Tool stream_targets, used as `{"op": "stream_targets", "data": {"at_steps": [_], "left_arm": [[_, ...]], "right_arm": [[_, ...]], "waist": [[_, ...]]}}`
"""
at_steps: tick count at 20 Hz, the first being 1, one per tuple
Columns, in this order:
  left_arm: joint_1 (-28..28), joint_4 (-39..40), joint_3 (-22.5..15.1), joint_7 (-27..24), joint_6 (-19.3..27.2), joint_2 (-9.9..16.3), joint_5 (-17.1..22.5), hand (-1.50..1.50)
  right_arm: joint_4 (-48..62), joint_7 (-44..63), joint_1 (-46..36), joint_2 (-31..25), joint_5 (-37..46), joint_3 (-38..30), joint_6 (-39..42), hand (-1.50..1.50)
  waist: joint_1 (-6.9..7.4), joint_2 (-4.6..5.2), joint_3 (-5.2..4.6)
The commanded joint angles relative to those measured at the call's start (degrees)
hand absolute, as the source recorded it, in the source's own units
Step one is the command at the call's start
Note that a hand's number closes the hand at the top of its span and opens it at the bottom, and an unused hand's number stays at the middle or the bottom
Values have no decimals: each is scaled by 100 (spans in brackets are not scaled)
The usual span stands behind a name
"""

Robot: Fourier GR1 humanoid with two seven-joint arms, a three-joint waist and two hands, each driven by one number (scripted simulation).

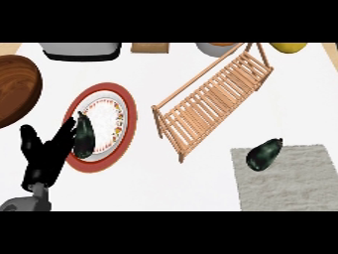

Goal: Pick the lemon from the placemat and place it in the tiered shelf

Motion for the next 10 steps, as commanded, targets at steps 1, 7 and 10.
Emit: {"op": "stream_targets", "data": {"at_steps": [1,7,10], "left_arm": [[-63,74,42,60,-121,10,51,0],[88,98,45,-20,-140,-32,-12,0],[-534,629,299,73,-206,74,104,0]], "right_arm": [[804,-711,-175,17,340,-142,71,150],[1499,-1240,-572,367,662,-168,-79,150],[1069,-975,-471,506,591,-229,14,150]], "waist": [[-2,10,-4],[38,16,-4],[-47,1,-5]]}}
